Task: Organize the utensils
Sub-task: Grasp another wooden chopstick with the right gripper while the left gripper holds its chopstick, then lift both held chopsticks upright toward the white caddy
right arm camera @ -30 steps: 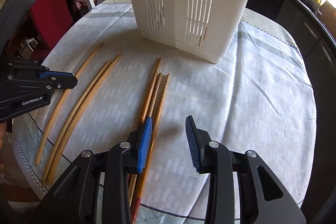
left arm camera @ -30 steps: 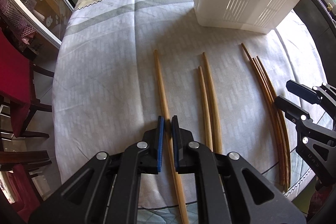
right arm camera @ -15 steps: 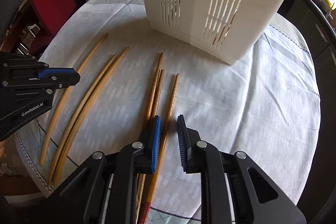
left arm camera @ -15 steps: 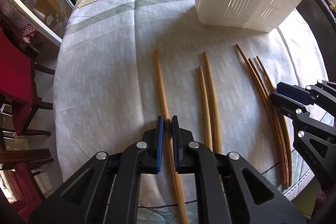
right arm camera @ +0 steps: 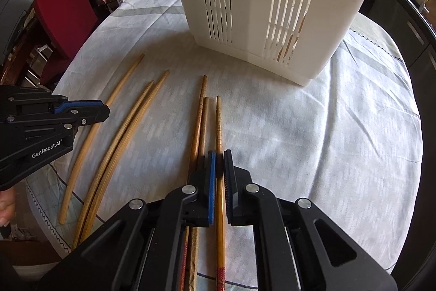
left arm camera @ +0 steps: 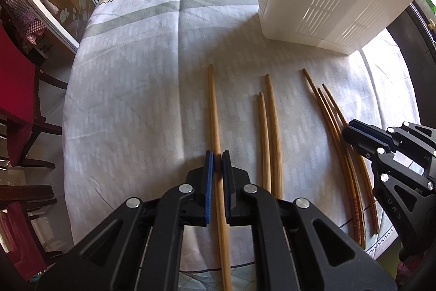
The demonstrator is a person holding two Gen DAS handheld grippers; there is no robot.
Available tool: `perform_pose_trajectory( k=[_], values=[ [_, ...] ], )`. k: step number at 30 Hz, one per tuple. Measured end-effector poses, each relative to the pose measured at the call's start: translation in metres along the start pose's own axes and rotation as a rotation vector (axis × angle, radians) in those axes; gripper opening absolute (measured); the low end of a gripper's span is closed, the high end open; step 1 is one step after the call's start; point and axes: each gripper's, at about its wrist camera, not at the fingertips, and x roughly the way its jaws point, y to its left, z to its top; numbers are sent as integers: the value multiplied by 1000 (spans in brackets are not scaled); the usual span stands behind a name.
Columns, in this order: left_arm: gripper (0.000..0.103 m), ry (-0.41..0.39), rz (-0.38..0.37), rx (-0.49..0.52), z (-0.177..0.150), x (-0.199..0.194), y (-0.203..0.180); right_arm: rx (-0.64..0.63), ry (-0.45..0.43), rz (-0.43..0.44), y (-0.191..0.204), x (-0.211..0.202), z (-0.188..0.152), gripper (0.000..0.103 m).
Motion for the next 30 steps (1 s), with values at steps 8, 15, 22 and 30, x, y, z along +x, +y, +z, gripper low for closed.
perform_pose_trajectory(
  k=[8,15,22,30],
  values=[
    [6,-75,-19,-37,-5,-21,16,12,-116,30,-3,-41,0,7],
    [6,-212,-20,-37,-14,-75,24,29,-260,30,-12,-103,-11,7],
    [6,-343,-15,-23,-35,-124,22,35,-354,19,-21,-144,-34,7],
    [6,-396,-12,15,-54,-144,10,56,-404,27,-32,-172,-62,7]
  ],
)
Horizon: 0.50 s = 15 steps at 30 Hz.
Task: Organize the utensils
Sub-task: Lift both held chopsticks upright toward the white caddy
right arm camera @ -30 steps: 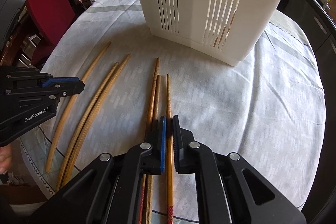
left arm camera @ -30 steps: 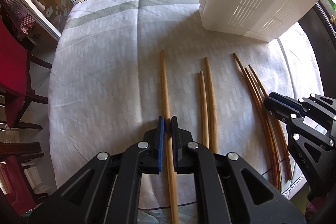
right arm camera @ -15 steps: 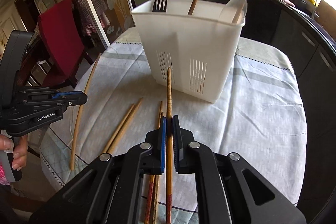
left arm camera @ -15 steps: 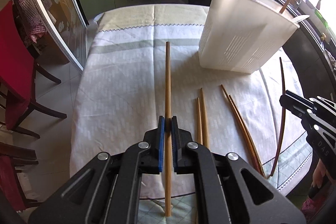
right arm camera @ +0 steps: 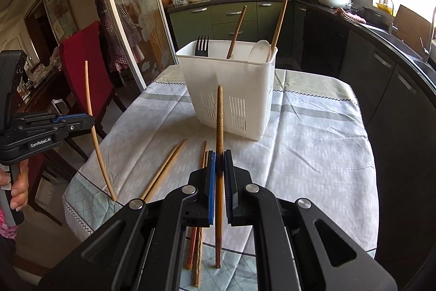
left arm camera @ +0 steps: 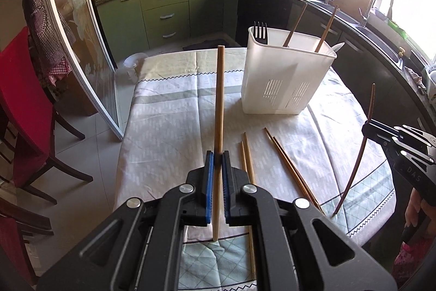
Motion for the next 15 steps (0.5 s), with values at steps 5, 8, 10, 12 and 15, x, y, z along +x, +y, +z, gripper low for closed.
perform_pose_trajectory(
  k=[5,8,10,12,15],
  values=[
    [6,-13,-9,4,-4,-8,-4,14,-29,1,-4,-11,-5,7],
    [6,-30,-7,10,-4,-14,-7,23,-44,2,-8,-16,-4,7],
    [6,-39,-11,13,-4,-18,-8,28,-52,2,-9,-18,-3,7],
    [6,-47,-15,17,-3,-21,-11,30,-61,5,-9,-21,-2,7],
    [6,-59,-21,23,1,-25,-15,31,-75,9,-9,-25,1,7]
  ],
)
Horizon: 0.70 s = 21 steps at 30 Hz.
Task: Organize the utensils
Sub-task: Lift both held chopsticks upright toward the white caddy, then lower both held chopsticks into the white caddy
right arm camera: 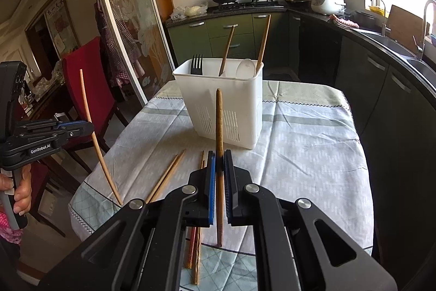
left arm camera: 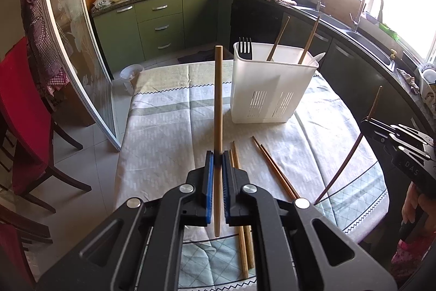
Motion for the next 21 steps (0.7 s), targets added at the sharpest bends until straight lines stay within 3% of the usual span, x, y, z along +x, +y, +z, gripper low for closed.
perform_pose_trajectory(
  k=[11,21],
  values=[
    [6,-49,-60,4,34,-16,-12,-2,-76,26,2,-21,29,7],
    [6,-281,-144,-18,128,-61,-27,-11,-280,67,20,-66,121,7]
  ],
)
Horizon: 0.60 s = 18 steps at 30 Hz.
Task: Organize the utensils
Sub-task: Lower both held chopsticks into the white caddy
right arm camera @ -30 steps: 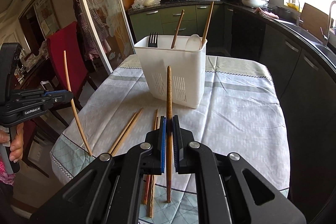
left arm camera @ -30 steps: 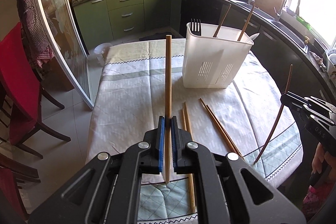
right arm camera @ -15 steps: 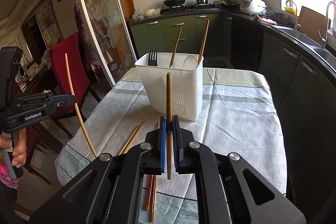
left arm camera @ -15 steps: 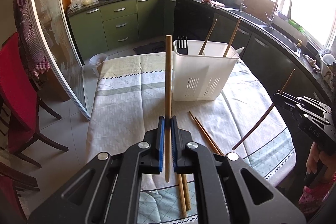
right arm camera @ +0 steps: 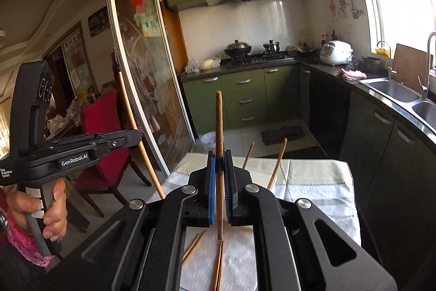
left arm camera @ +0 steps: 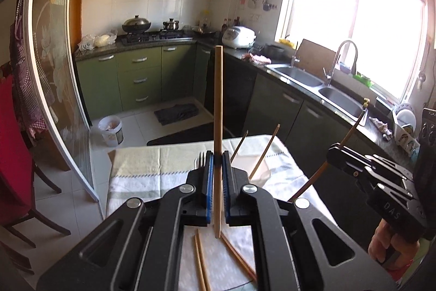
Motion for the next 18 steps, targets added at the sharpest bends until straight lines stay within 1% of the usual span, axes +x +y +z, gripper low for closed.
perform_pose_trajectory(
  k=[3,5,7,9,11,15,18],
  values=[
    [6,-69,-30,-6,25,8,-6,21,-71,-23,-2,2,29,7],
    [6,-109,-26,4,36,19,-11,28,-103,-48,-7,9,44,7],
    [6,-130,-15,6,41,35,-13,34,-118,-81,-12,21,53,7],
    [6,-135,-12,0,40,53,-13,36,-103,-115,-19,40,55,7],
    [6,-119,-1,-7,36,74,-12,52,-65,-132,-28,59,50,7],
    [6,-46,25,-12,20,113,-6,88,20,-139,-51,96,33,7],
    [6,2,38,-14,8,132,-2,95,60,-140,-61,111,22,7]
  ],
)
